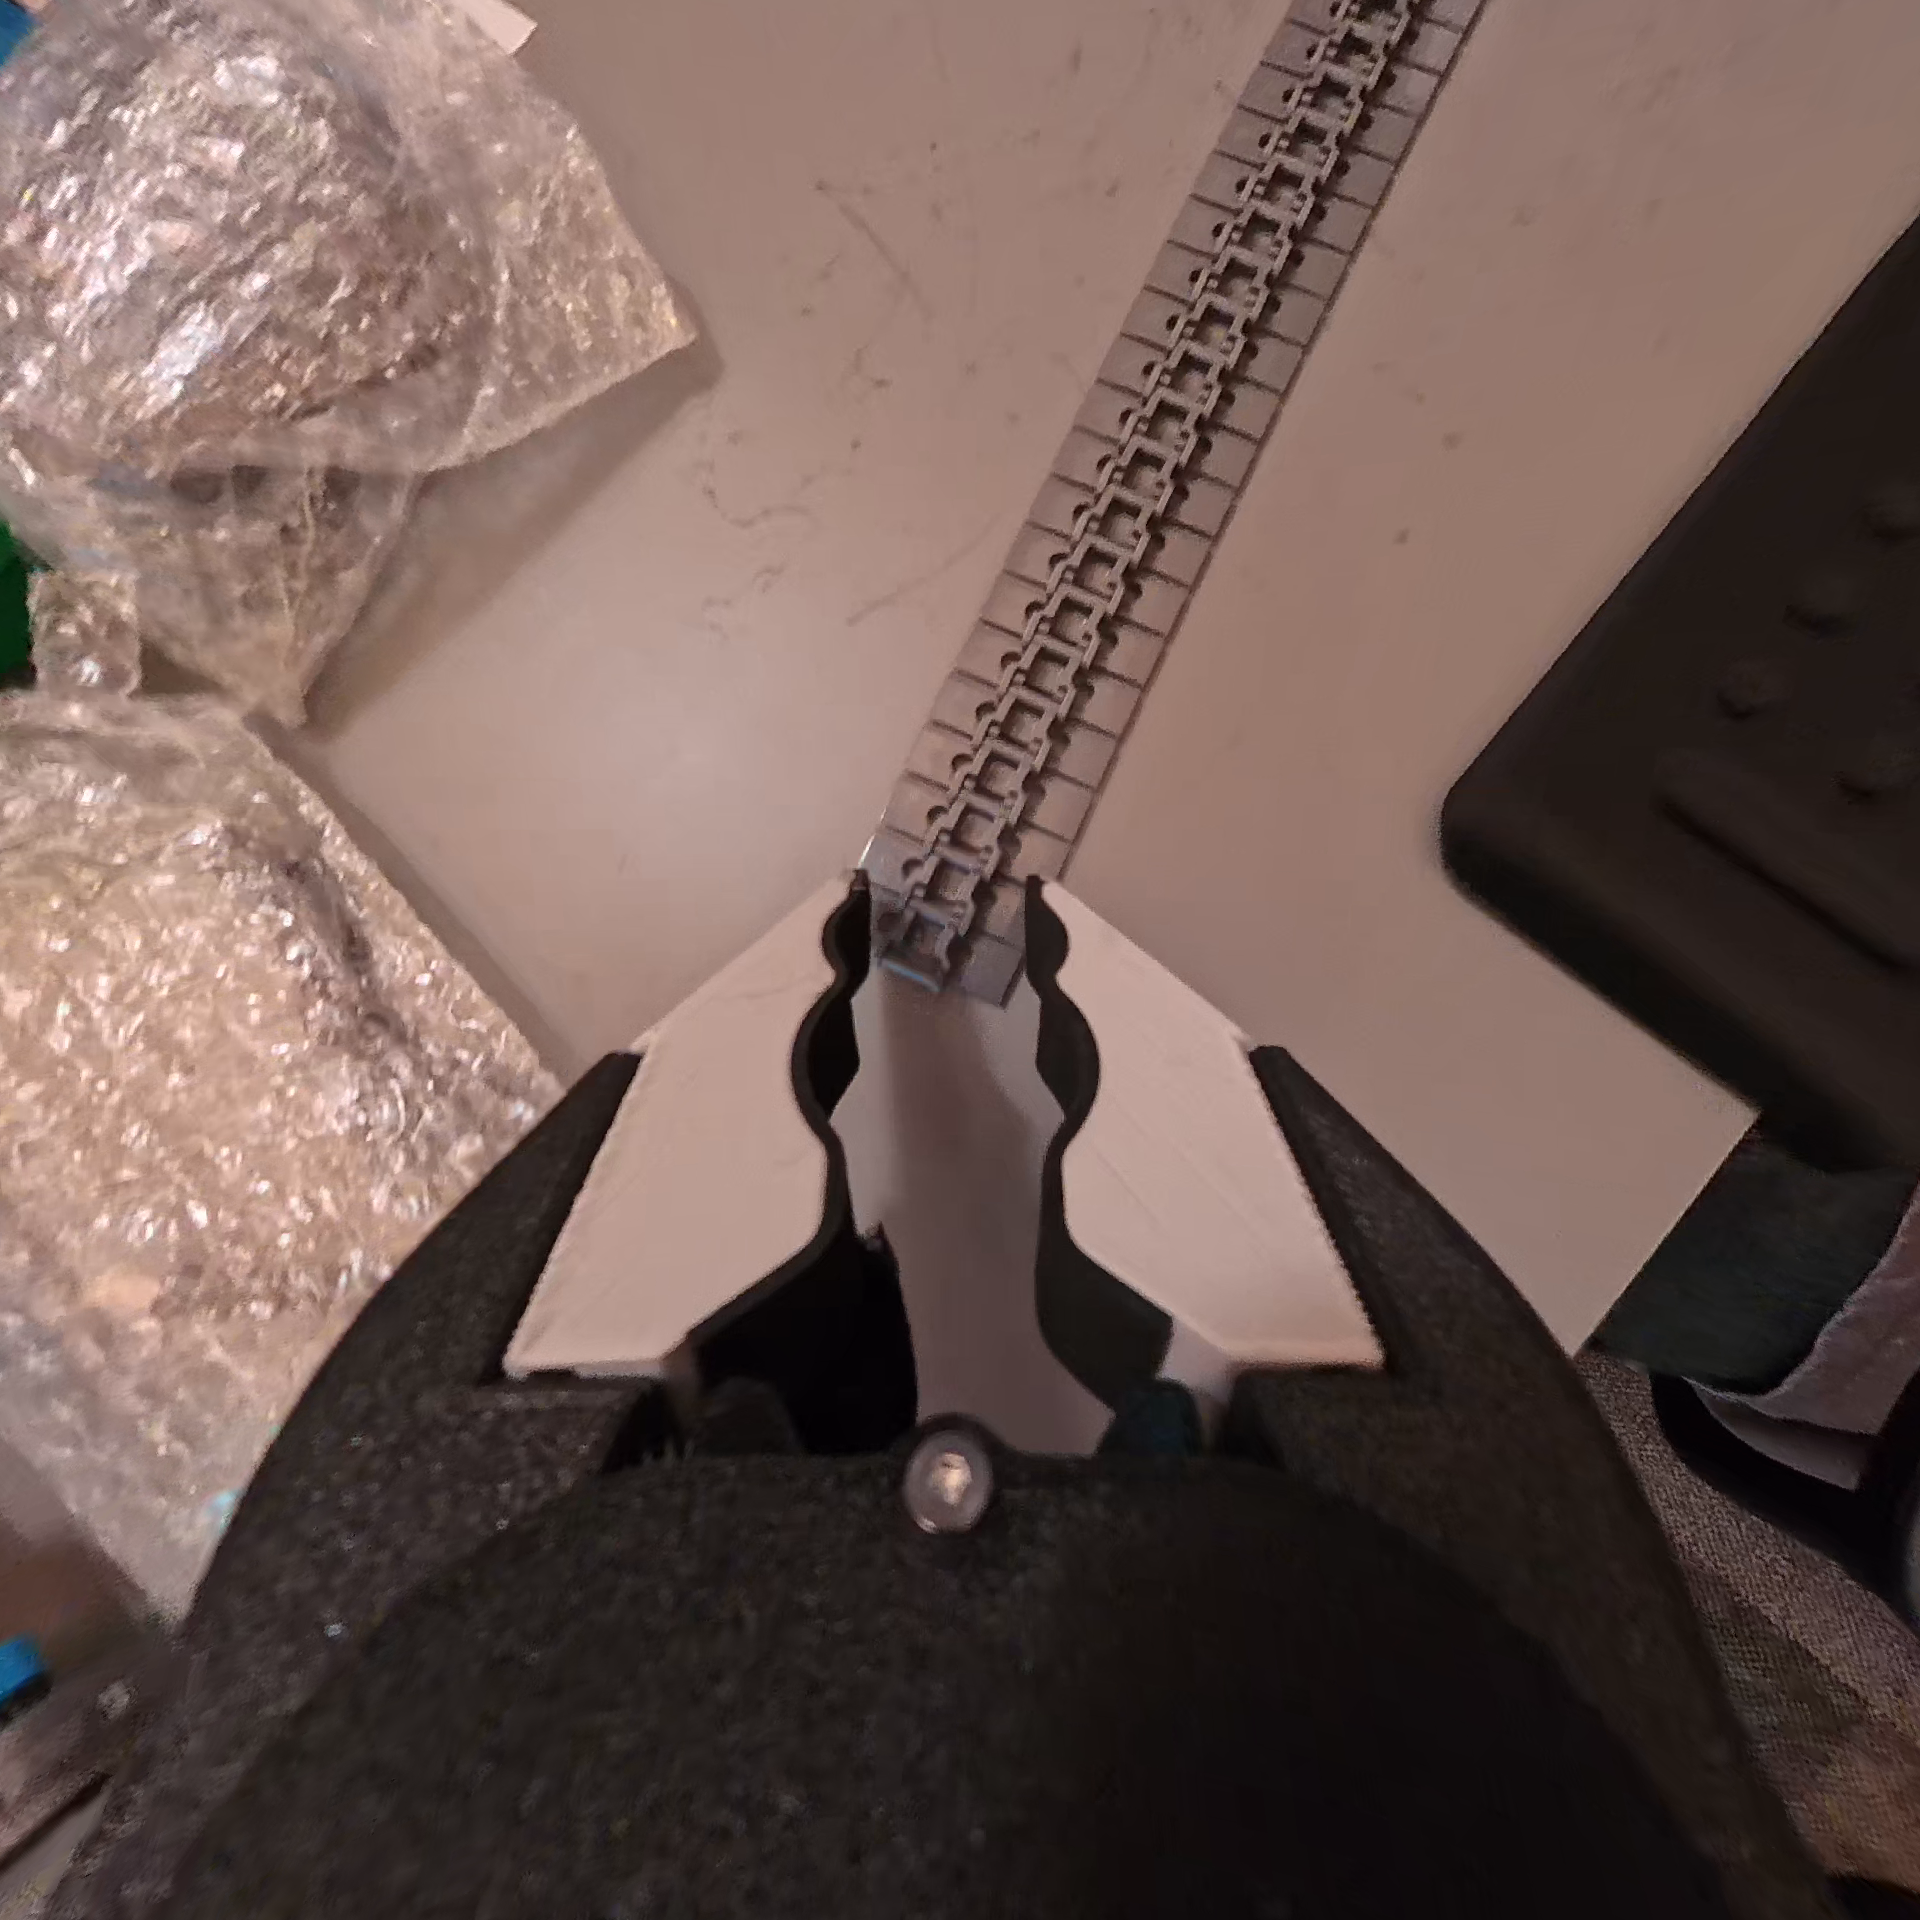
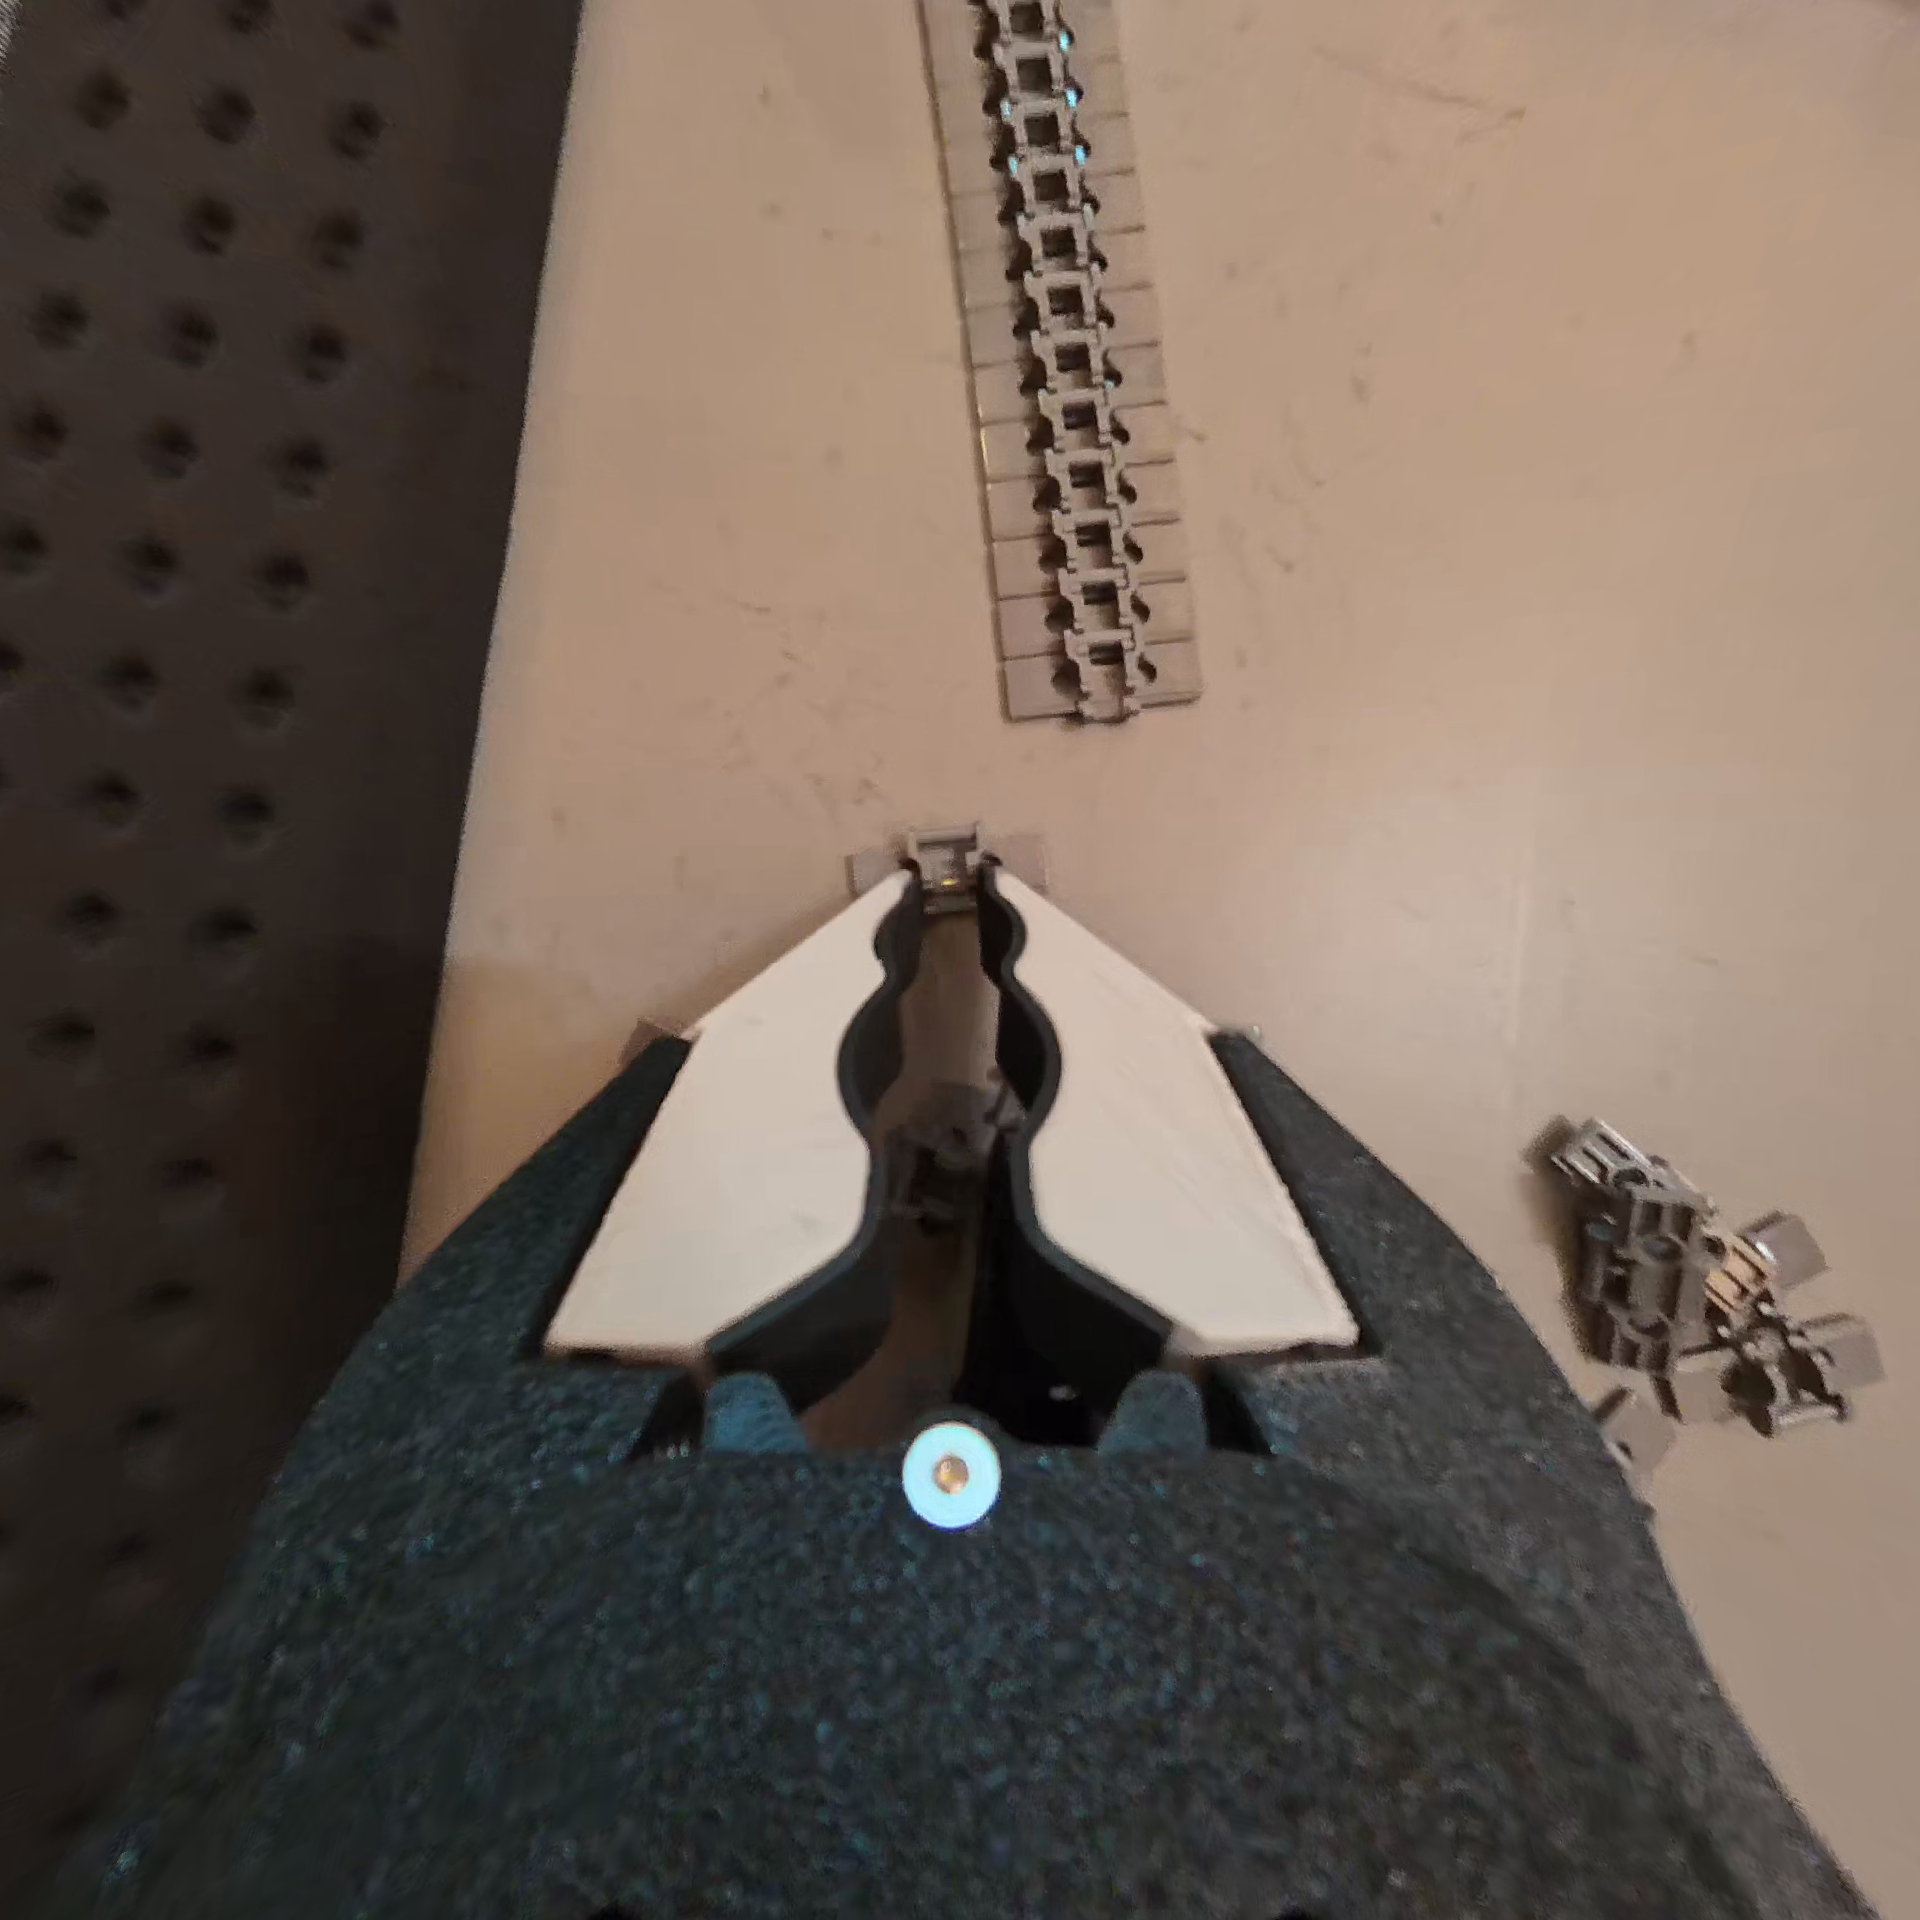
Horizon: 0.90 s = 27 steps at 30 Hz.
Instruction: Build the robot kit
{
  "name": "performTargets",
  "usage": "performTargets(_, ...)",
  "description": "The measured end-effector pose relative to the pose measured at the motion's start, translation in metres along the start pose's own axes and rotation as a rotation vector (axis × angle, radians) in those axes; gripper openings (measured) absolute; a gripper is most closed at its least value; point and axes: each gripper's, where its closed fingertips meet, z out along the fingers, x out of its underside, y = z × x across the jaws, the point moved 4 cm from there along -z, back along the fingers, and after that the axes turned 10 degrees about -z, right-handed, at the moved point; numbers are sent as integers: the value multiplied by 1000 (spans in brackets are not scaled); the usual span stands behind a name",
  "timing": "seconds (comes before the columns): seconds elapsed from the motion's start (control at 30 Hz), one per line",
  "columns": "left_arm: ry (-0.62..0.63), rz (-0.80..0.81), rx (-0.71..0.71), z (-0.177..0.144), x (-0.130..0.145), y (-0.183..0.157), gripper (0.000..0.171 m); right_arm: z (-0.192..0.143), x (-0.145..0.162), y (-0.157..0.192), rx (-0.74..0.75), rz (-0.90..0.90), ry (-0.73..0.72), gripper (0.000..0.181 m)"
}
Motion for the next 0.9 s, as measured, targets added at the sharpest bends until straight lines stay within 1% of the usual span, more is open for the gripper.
performTargets(0.1, -17, -48, -1, -6, 10, 6, 29, -11, 9, -5, 58, 6, 6, 10)
performTargets(0.2, -26, -90, 3, -9, 18, 12, 29, -20, 9, -5, 58, 49, -55, 10)
performTargets(0.27, -34, -106, 13, -9, 20, 14, 29, -20, 11, -4, 58, 55, -55, 10)
performTargets(0.4, -30, -104, 21, -6, 17, 15, 29, -16, 12, -1, 49, 54, -38, 10)
performTargets(0.5, -26, -95, 26, -4, 14, 14, 29, -10, 12, 9, -8, 63, -25, 11)
performTargets(0.6, -24, -88, 32, -1, 11, 14, 29, -6, 8, 18, -29, 42, -33, 11)
performTargets(0.67, -21, -83, 33, 0, 10, 14, 29, -7, 7, 19, -16, 30, -28, 12)
performTargets(0.77, -18, -79, 38, 1, 8, 14, 29, -9, -3, 19, -14, 32, -85, 16)
performTargets(0.9, -19, -89, 64, 5, 5, 10, 29, -8, -14, 19, 21, 39, -114, 17)
